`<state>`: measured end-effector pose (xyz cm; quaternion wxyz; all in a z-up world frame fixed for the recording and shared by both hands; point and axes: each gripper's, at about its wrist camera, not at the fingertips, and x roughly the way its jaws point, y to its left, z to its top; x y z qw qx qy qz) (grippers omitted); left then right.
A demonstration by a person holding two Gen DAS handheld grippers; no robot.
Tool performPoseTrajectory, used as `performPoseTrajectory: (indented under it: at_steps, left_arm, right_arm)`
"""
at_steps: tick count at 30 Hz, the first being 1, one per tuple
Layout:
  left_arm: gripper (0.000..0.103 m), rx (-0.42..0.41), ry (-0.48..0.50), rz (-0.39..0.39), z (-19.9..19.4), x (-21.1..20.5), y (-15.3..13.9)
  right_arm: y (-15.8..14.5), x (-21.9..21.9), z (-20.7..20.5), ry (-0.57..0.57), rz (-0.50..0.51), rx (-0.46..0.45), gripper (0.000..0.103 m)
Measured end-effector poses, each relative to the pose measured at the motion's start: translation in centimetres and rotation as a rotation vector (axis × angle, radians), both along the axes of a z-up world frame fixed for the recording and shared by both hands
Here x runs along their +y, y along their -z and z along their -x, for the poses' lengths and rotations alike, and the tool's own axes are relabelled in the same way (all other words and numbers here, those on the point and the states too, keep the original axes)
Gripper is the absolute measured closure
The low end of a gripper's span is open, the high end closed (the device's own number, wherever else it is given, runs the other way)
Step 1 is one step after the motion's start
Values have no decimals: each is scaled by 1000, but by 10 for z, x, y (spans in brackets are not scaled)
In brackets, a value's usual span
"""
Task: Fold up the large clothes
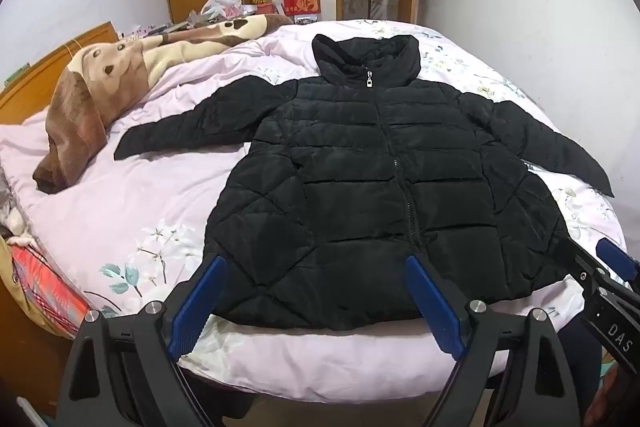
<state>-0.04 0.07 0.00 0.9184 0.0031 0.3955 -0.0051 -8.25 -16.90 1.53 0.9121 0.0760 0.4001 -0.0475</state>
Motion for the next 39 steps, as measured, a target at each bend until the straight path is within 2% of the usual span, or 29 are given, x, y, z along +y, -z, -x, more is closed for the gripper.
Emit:
performPoseTrajectory:
  at_steps: [5, 10, 22, 32, 39]
  left_arm:
    - [12, 35, 1, 73, -2, 9, 0]
    - [12, 23, 6, 35, -7, 2, -6]
    - [12, 9, -3, 52, -6, 7, -11]
    - [12, 16, -6, 66, -3, 10, -9]
    - [12, 14, -7, 66, -3, 10, -8]
  right_arm:
    - [-2, 4, 0, -9, 20, -20, 26]
    - [-3, 4, -3, -10, 27, -24, 26]
    - [-7, 6, -2, -25, 28, -51, 25]
    - [-7, 9, -3, -9, 55, -34, 26]
    - [-6, 8, -2, -14, 36, -39, 26]
